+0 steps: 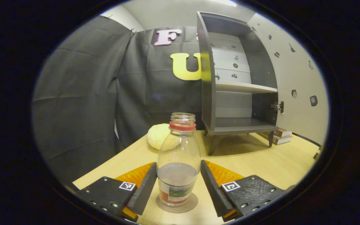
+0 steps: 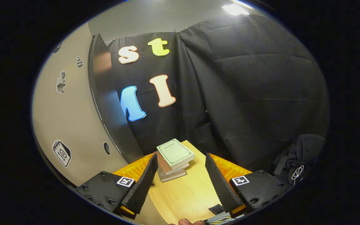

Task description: Open the cabinet door with the right hand, grasp the bottle in the cabinet with the left hand and place it on the coaster, then close the cabinet door with the right hand.

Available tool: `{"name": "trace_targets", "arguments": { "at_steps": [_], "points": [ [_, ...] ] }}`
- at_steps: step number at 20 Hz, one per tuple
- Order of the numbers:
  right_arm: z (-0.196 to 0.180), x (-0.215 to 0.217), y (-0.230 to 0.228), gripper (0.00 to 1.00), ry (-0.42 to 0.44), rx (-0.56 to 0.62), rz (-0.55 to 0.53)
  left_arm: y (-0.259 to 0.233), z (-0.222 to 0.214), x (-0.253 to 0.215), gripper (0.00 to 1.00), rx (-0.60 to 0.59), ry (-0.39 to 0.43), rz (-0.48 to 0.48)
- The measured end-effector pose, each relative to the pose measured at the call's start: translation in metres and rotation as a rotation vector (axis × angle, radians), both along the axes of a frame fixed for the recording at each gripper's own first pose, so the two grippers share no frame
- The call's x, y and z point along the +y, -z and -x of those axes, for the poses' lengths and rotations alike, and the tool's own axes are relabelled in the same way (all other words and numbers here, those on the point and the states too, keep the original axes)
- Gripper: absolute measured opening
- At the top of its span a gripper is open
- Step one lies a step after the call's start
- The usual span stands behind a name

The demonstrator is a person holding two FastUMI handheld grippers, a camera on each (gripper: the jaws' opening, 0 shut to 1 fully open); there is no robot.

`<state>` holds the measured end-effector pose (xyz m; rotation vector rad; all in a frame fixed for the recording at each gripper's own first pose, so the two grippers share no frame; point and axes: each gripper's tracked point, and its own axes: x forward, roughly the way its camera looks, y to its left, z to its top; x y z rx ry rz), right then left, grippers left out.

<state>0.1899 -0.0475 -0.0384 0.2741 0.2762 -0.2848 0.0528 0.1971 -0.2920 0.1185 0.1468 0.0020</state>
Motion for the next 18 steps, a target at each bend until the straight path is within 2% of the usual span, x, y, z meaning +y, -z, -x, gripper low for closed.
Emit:
{"name": "trace_targets", "arguments": {
  "at_steps": [1, 2, 3, 4, 7, 10, 11, 12, 13, 15, 16, 17, 18],
  "points": [
    [0.000, 0.000, 0.001, 0.97, -0.002, 0.002, 0.003, -0.001, 0.001, 0.000, 0.82, 0.004, -0.001, -0.003],
    [0.000, 0.000, 0.003, 0.97, -0.002, 0.003, 0.006, -0.002, 0.002, 0.000, 0.82, 0.007, -0.005, -0.008],
    [0.000, 0.000, 0.004, 0.90, -0.002, 0.004, 0.007, -0.005, 0.005, 0.001, 0.82, 0.007, -0.013, -0.012],
    [-0.001, -0.001, 0.005, 0.97, -0.002, 0.004, 0.006, -0.006, 0.008, 0.002, 0.82, 0.008, -0.018, -0.013],
    [-0.004, -0.002, 0.007, 0.97, 0.002, 0.003, -0.003, -0.010, 0.016, 0.004, 0.87, 0.021, -0.034, -0.006],
    [-0.006, -0.001, 0.015, 0.97, 0.000, 0.011, -0.011, -0.022, 0.023, 0.001, 0.84, 0.015, -0.030, -0.008],
    [-0.007, -0.001, 0.018, 0.90, -0.002, 0.014, -0.010, -0.027, 0.024, 0.000, 0.82, 0.012, -0.026, -0.009],
    [-0.007, 0.000, 0.020, 0.90, -0.005, 0.019, -0.009, -0.032, 0.025, -0.002, 0.84, 0.010, -0.023, -0.009],
    [-0.008, 0.001, 0.023, 0.97, -0.007, 0.023, -0.008, -0.036, 0.028, -0.002, 0.84, 0.006, -0.023, -0.011],
    [-0.007, -0.001, 0.027, 0.97, -0.010, 0.027, -0.004, -0.048, 0.033, -0.004, 0.84, -0.002, -0.028, -0.017],
    [-0.007, -0.003, 0.030, 0.90, -0.008, 0.028, 0.000, -0.053, 0.035, -0.004, 0.82, -0.002, -0.027, -0.019],
    [-0.006, -0.006, 0.032, 0.90, -0.005, 0.028, 0.001, -0.061, 0.039, -0.006, 0.84, -0.008, -0.027, -0.022],
    [-0.005, -0.008, 0.033, 0.97, -0.005, 0.026, -0.002, -0.072, 0.045, -0.008, 0.84, -0.019, -0.026, -0.021]
  ]
}}
